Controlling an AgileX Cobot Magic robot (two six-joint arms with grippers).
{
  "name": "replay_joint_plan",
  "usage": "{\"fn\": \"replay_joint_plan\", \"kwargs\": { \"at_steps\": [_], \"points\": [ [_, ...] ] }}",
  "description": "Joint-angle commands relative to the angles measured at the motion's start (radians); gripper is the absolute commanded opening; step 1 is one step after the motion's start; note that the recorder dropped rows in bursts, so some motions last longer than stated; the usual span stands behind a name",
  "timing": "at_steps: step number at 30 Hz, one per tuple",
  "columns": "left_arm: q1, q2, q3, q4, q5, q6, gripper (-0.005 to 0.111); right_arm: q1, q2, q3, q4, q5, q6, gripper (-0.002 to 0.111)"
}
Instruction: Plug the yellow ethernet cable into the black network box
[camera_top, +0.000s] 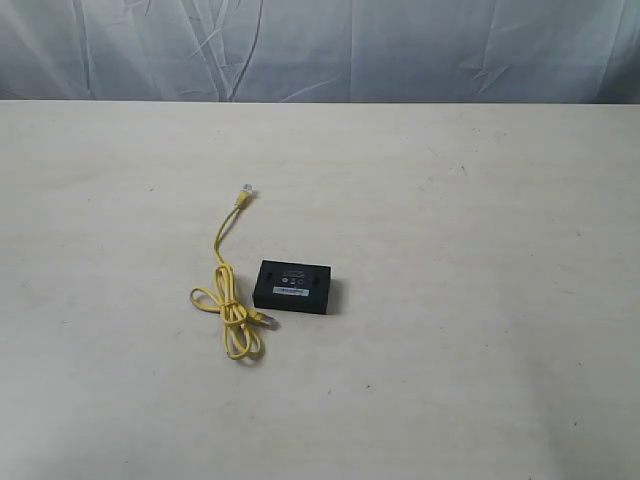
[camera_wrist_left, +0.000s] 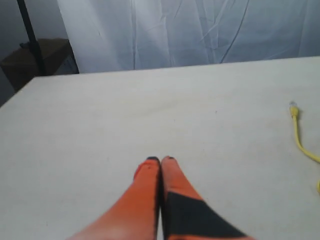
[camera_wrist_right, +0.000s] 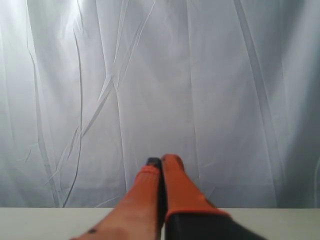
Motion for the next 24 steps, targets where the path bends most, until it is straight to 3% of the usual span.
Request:
{"fn": "replay_joint_plan", "kwargs": {
  "at_steps": [1,15,21,24],
  "points": [
    [-0.008,-0.005,0.004,0.01,-0.184,-0.002,0.0,-0.005,-0.006,0.001,0.003,-0.018,-0.003,0.0],
    [-0.008,-0.005,0.004,0.013,-0.369,-0.002,0.0,-0.005,-0.006,0.001,0.003,0.077,-0.003,0.0],
    [-0.008,-0.005,0.004,-0.12,-0.386,-0.005,0.0,-0.005,-0.006,0.001,0.003,0.085,-0.003,0.0],
    [-0.008,0.002,-0.067,-0.124,-0.381,-0.005,0.0,-0.005,-0.006,0.001,0.003,0.085,-0.003,0.0]
  ]
}}
